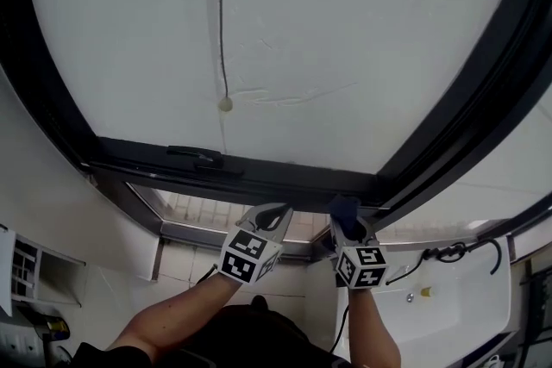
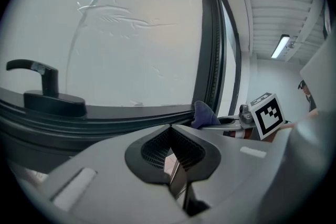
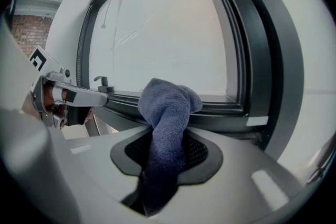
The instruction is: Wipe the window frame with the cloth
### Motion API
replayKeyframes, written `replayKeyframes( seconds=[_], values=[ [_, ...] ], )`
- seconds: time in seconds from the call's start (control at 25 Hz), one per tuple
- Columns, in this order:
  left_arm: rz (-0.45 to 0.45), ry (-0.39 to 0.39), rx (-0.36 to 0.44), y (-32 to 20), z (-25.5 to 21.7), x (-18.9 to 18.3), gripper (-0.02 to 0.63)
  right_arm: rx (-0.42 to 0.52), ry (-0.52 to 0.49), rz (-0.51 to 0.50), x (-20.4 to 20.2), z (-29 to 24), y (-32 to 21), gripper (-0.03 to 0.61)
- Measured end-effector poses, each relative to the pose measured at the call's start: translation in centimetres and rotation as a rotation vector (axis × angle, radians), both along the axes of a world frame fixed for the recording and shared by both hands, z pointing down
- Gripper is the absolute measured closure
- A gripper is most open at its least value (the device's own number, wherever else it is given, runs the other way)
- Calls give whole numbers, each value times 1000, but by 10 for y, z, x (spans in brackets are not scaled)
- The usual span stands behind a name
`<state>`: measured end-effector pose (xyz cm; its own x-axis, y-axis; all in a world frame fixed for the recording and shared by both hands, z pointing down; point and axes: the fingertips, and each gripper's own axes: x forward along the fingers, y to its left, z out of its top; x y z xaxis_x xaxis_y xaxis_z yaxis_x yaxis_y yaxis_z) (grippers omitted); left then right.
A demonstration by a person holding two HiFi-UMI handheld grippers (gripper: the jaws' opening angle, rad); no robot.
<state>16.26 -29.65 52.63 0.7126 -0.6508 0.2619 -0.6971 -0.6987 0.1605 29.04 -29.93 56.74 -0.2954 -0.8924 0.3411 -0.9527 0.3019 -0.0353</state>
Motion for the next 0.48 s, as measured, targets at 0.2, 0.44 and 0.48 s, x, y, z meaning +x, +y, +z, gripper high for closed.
replayKeyframes(
  seconds=[0.2,0.44,0.48],
  values=[
    [-66,2,-6,-4,2,-44,620,-16,-11,-61,-42,-4,-6,456],
    [-130,2,-12,-2,4,-97,620,-47,-47,-84,-77,-2,-8,456],
    [-141,1,-12,-2,5,-105,620,-51,-47,-88,-83,-2,-9,456]
  ],
)
